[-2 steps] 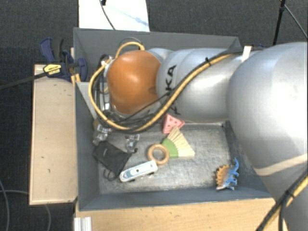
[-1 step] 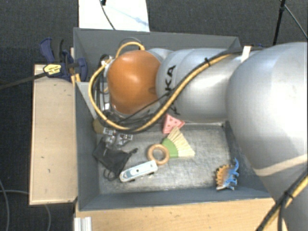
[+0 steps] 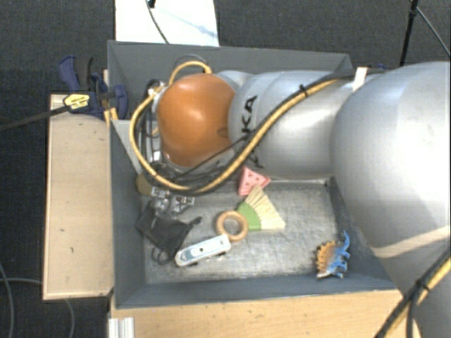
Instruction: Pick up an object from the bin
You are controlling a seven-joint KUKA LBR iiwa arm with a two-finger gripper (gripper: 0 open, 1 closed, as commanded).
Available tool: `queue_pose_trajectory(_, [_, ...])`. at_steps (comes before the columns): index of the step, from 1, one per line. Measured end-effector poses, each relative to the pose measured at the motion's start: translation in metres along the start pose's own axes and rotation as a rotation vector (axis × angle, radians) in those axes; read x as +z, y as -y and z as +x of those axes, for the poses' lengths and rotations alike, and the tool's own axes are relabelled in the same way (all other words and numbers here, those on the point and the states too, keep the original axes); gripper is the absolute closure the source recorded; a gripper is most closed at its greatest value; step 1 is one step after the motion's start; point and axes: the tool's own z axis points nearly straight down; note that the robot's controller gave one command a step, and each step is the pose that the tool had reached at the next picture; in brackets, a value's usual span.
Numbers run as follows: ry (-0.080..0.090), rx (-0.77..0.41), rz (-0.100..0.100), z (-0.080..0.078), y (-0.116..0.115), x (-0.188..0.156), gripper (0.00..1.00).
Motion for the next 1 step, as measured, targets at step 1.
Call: queue_pose_trajectory(1, [0.002, -0.015, 0.003, 0.0009, 0.0021, -0.0430, 1.00])
